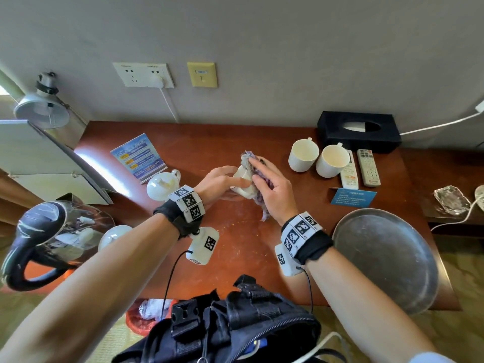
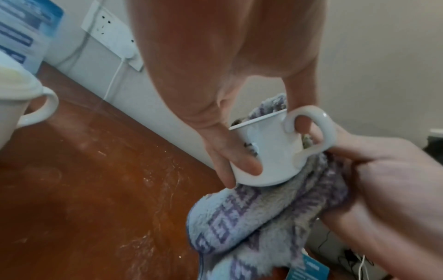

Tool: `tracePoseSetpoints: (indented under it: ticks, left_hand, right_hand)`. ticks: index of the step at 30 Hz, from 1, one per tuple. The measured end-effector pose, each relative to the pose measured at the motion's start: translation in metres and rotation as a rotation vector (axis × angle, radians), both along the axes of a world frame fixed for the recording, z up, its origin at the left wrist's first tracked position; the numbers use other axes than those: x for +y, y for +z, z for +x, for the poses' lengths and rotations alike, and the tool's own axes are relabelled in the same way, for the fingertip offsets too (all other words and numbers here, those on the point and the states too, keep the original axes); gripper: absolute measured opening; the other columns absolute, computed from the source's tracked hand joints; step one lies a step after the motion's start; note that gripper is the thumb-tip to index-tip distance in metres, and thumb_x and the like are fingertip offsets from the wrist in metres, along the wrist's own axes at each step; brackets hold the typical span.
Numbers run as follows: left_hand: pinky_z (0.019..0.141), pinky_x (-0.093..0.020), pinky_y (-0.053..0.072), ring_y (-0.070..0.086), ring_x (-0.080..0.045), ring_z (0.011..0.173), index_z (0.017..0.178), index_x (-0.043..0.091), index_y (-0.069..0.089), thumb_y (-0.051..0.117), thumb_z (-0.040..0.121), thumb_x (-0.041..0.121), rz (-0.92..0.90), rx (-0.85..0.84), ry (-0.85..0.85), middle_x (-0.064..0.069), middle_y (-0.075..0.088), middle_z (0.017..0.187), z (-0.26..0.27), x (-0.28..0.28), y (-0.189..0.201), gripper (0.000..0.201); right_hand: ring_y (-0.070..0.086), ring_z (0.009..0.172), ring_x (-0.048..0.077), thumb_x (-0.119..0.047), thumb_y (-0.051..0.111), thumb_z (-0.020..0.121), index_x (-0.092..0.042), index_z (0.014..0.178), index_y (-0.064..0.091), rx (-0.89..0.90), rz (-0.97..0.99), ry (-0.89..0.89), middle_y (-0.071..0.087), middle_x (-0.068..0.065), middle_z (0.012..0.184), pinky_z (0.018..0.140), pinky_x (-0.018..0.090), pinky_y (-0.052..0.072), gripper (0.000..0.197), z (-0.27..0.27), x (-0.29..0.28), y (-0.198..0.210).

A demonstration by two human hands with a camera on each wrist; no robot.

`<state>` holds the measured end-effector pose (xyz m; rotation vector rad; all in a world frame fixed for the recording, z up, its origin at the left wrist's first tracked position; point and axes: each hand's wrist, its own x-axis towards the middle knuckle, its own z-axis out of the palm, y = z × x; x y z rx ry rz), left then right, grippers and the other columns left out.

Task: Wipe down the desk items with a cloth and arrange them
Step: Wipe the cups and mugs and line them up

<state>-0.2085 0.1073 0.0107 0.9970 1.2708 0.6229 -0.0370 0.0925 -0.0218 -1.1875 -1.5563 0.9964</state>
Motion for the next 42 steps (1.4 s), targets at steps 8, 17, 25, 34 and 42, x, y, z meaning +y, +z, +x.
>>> tracePoseSetpoints:
  ticks: [8,17,25,34,42]
  left_hand:
    - [0.072,-0.03,0.061,0.071,-0.026,0.098,0.144,0.009,0.045,0.077,0.081,0.006,0.048,0.119,-0.038,-0.015,0.063,0.119,0.0,-0.001,0.006,0.071]
    - [0.072,-0.026,0.059,0.073,-0.023,0.095,0.131,0.011,0.053,0.072,0.084,0.007,0.016,0.075,-0.055,-0.015,0.071,0.111,0.002,-0.002,0.016,0.052]
    - [0.073,-0.028,0.06,0.073,-0.025,0.091,0.137,0.016,0.045,0.073,0.083,0.001,0.062,0.071,-0.108,-0.018,0.065,0.117,-0.001,-0.01,0.017,0.063]
    - [0.07,-0.029,0.058,0.072,-0.021,0.083,0.118,0.013,0.062,0.071,0.084,0.006,0.027,0.02,-0.017,-0.011,0.072,0.098,0.004,-0.007,0.014,0.035]
    - [0.076,-0.029,0.055,0.073,-0.024,0.095,0.123,0.011,0.065,0.07,0.075,0.024,0.016,-0.033,-0.093,-0.007,0.075,0.107,0.01,-0.007,0.019,0.05]
  right_hand:
    - [0.06,0.122,0.014,-0.009,0.053,0.1,-0.016,0.124,0.067,0.294,-0.429,-0.092,0.066,0.001,0.127,0.112,0.04,0.041,0.03,0.0,0.021,0.005]
    - [0.049,0.13,0.005,-0.011,0.057,0.098,-0.039,0.132,0.059,0.145,-0.079,0.007,0.047,-0.03,0.142,0.105,0.037,0.045,0.044,0.004,-0.015,-0.003]
    - [0.065,0.115,0.018,-0.009,0.059,0.096,-0.017,0.129,0.063,0.562,-0.455,-0.119,0.068,0.004,0.124,0.099,0.031,0.051,0.035,0.0,0.001,0.016]
    - [0.04,0.138,0.002,-0.005,0.041,0.099,-0.018,0.145,0.047,0.334,-0.303,0.033,0.042,-0.003,0.153,0.116,0.021,0.03,0.048,0.01,-0.022,0.024]
    - [0.037,0.141,0.005,-0.015,0.058,0.097,-0.028,0.149,0.037,0.049,-0.119,0.133,0.039,-0.008,0.154,0.118,0.032,0.031,0.058,0.027,-0.024,0.022]
